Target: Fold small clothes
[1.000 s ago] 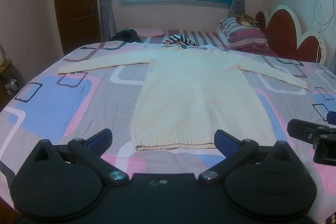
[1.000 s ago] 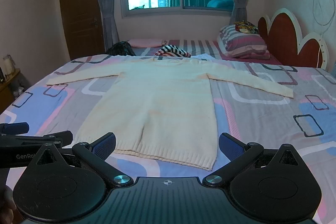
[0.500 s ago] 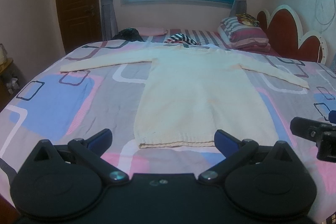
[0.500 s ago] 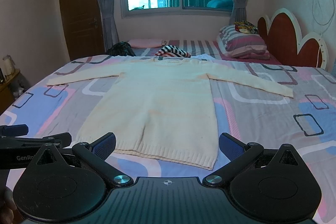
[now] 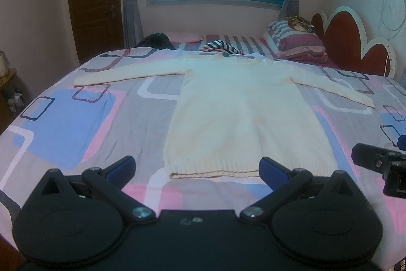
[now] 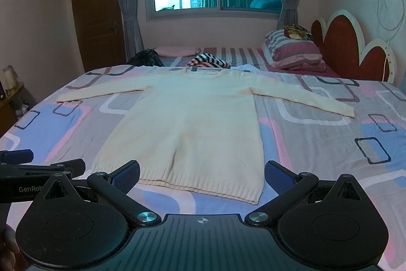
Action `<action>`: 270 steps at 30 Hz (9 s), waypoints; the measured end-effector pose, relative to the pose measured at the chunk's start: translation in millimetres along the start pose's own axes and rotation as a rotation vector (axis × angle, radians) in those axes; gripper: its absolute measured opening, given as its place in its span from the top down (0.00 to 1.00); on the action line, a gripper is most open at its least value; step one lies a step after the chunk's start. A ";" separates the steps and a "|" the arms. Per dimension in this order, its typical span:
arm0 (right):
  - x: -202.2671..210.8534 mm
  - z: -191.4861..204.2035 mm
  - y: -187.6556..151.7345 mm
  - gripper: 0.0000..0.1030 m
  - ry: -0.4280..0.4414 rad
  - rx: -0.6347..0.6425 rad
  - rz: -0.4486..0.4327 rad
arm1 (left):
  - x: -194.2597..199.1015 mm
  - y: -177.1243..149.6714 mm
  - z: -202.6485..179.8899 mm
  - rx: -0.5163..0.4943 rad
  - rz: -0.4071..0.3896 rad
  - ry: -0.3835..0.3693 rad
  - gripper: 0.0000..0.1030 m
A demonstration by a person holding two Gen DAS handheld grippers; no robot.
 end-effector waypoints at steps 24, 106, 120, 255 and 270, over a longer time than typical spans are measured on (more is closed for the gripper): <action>-1.1 -2.0 -2.0 0.00 -0.002 -0.007 0.003 | -0.9 0.5 1.4 0.000 0.007 -0.001 0.00; -260.5 -181.0 92.4 0.03 -0.323 -0.353 0.049 | -233.2 116.5 23.7 -0.066 -0.004 -0.015 0.00; -354.7 -295.7 86.4 0.59 -0.430 -0.568 0.073 | -307.7 138.1 57.3 -0.025 0.021 0.005 0.16; -462.6 34.4 175.5 0.92 0.281 -0.015 0.067 | -473.1 204.1 86.0 -0.123 0.080 -0.087 0.55; -526.6 -57.0 194.1 1.00 -0.040 -0.173 0.103 | -474.6 210.0 122.8 -0.052 0.077 -0.086 0.48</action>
Point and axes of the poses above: each gripper's, at about its wrist camera, not at the fingertips, and x roughly against the way its jaws point, z to its left, y to its top, the point moved 7 cm from there along -x, roughly the way its jaws point, and after that the axes turned 15 degrees about -y, right-handed, at the moved point
